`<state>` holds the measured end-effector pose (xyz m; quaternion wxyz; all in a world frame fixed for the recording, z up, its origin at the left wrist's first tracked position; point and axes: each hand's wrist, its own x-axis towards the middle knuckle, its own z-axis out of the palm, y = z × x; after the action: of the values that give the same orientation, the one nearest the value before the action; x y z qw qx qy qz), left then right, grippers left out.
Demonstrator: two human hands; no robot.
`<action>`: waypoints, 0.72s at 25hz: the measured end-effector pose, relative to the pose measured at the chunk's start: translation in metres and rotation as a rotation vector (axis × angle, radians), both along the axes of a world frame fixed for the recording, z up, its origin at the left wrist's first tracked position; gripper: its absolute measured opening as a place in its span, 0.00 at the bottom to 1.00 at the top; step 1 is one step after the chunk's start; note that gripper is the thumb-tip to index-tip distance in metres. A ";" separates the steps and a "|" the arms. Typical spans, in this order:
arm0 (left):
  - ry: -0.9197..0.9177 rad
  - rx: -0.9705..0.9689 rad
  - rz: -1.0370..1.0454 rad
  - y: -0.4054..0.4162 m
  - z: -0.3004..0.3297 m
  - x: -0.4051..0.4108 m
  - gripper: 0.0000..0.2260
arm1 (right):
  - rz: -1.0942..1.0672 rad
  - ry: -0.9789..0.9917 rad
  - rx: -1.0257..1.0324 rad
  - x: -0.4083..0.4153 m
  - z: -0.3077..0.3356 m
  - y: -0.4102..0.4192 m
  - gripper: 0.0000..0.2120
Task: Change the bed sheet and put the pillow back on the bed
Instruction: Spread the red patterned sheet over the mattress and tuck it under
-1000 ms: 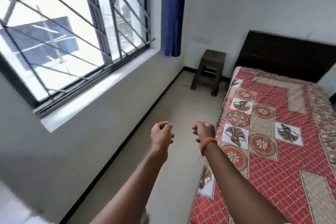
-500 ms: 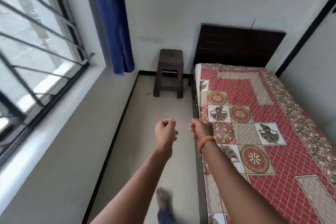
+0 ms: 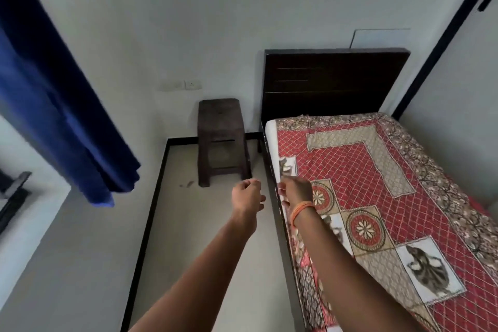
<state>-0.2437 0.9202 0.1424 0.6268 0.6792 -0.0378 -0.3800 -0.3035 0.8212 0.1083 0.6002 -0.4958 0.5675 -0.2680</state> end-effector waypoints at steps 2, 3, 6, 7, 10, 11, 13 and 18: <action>0.012 0.004 -0.032 -0.064 -0.008 0.049 0.06 | -0.014 0.006 -0.004 0.039 -0.006 -0.060 0.11; 0.015 0.007 -0.044 -0.097 -0.017 0.074 0.05 | -0.032 0.005 -0.001 0.059 -0.012 -0.092 0.11; 0.034 0.003 -0.079 -0.191 -0.041 0.145 0.06 | -0.097 0.004 0.048 0.117 -0.033 -0.181 0.11; 0.040 0.019 -0.094 -0.224 -0.051 0.170 0.07 | -0.117 0.011 0.067 0.140 -0.041 -0.212 0.11; 0.058 0.105 -0.165 -0.329 -0.073 0.246 0.08 | -0.125 0.064 0.128 0.204 -0.055 -0.305 0.12; 0.053 0.141 -0.191 -0.366 -0.078 0.270 0.08 | -0.140 0.072 0.141 0.223 -0.062 -0.336 0.11; 0.050 0.193 -0.240 -0.432 -0.093 0.309 0.06 | -0.169 0.110 0.141 0.253 -0.072 -0.391 0.08; 0.002 0.375 -0.350 -0.595 -0.172 0.379 0.08 | -0.190 0.217 0.153 0.321 -0.149 -0.542 0.07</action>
<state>0.1351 0.3256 -0.0300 0.4146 0.7663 -0.0830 -0.4837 0.0177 0.2791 -0.0404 0.5432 -0.4190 0.6921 -0.2244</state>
